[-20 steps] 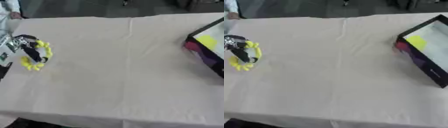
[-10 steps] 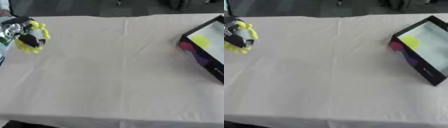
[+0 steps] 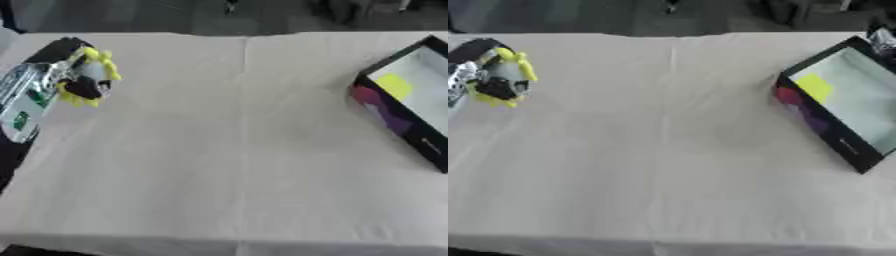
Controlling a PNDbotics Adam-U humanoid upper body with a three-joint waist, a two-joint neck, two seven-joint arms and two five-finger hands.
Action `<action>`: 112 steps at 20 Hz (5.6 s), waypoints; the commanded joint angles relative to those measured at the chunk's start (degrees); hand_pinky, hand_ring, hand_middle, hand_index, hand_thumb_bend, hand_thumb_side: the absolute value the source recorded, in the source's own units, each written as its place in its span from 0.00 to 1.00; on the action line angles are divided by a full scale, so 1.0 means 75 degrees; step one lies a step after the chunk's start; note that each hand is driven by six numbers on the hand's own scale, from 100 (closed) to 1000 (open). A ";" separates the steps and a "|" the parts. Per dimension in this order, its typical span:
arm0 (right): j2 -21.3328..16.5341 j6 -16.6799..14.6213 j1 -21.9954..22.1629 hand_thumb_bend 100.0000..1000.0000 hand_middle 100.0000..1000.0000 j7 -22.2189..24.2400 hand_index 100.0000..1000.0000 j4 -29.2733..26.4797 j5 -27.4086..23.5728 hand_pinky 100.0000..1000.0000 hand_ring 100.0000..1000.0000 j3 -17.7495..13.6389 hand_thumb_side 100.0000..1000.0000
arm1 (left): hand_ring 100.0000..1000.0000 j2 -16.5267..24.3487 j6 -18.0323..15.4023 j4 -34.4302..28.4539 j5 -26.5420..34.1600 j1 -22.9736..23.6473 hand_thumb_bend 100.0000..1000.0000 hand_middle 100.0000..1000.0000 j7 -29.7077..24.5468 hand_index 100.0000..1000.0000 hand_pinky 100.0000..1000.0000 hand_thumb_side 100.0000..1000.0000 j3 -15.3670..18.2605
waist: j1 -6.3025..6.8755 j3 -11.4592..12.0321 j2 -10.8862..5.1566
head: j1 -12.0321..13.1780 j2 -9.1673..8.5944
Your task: Pick up the objects with one hand, pass them to the other hand, and then place them into the box on the other side of the table.
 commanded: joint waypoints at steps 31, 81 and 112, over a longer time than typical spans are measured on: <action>0.0638 0.0447 -0.1920 0.00 1.00 0.2236 1.00 -0.0755 0.1858 1.00 1.00 0.1772 0.09 | 0.58 -0.2020 -0.0440 -0.1226 -0.2916 0.0702 0.00 0.51 0.3077 0.48 0.63 0.00 0.0720 | -0.0323 -0.0030 -0.0202 | -0.0289 0.0053; 0.2119 0.1375 -0.3907 0.00 1.00 0.2893 1.00 0.0288 0.1863 1.00 1.00 0.3411 0.24 | 0.53 -0.3772 -0.1423 -0.0774 -0.3719 0.0252 0.00 0.46 0.4854 0.47 0.59 0.00 0.0771 | -0.0423 0.0315 -0.0224 | -0.0869 0.0184; 0.2350 0.2046 -0.4386 0.00 1.00 0.2809 1.00 0.0959 0.1398 1.00 1.00 0.3792 0.52 | 0.52 -0.4542 -0.2299 -0.0735 -0.4439 -0.0065 0.00 0.45 0.5767 0.48 0.58 0.00 0.0642 | -0.0583 0.0463 -0.0214 | -0.1341 0.0184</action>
